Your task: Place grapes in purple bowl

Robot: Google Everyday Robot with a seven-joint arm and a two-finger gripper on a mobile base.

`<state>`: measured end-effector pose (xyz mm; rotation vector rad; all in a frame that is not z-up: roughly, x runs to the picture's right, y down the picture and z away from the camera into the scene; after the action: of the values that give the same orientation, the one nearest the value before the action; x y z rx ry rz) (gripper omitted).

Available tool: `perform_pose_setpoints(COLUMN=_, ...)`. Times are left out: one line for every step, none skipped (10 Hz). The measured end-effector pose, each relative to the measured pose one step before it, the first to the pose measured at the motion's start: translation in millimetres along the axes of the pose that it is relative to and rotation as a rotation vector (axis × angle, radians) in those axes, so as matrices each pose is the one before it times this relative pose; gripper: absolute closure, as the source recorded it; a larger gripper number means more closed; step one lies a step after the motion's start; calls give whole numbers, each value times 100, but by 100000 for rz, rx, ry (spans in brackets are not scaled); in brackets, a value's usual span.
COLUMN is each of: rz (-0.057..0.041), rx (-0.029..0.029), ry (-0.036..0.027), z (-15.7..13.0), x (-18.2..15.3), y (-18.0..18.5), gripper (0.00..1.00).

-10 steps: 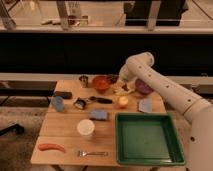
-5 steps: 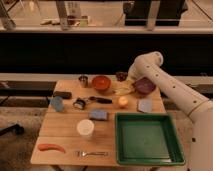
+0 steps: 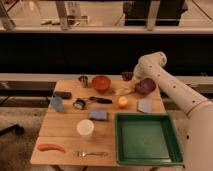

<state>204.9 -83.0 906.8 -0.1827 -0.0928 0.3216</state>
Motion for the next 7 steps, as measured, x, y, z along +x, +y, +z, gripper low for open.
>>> perform_pose_setpoints(rz=-290, rx=137, ry=652, z=208, x=679, y=-132, gripper=71)
perform_pose_setpoints(rz=-451, rx=685, ry=1790, z=89, x=1221, y=-162, gripper=71)
perform_pose_setpoints(rz=-390, rx=608, ry=1621, z=19, x=847, y=-128, gripper=71)
perform_pose_setpoints(rz=-89, rx=77, ry=1059, z=104, x=614, y=40, gripper=71)
perform_pose_setpoints(rz=362, rx=284, ry=1059, z=8, x=799, y=-17, gripper=71)
perform_pose_setpoints(rz=620, rx=195, ry=654, z=-9, x=659, y=-12, gripper=71)
perform_pose_setpoints(rz=700, rx=503, ry=1275, z=-45, x=935, y=-16, gripper=71)
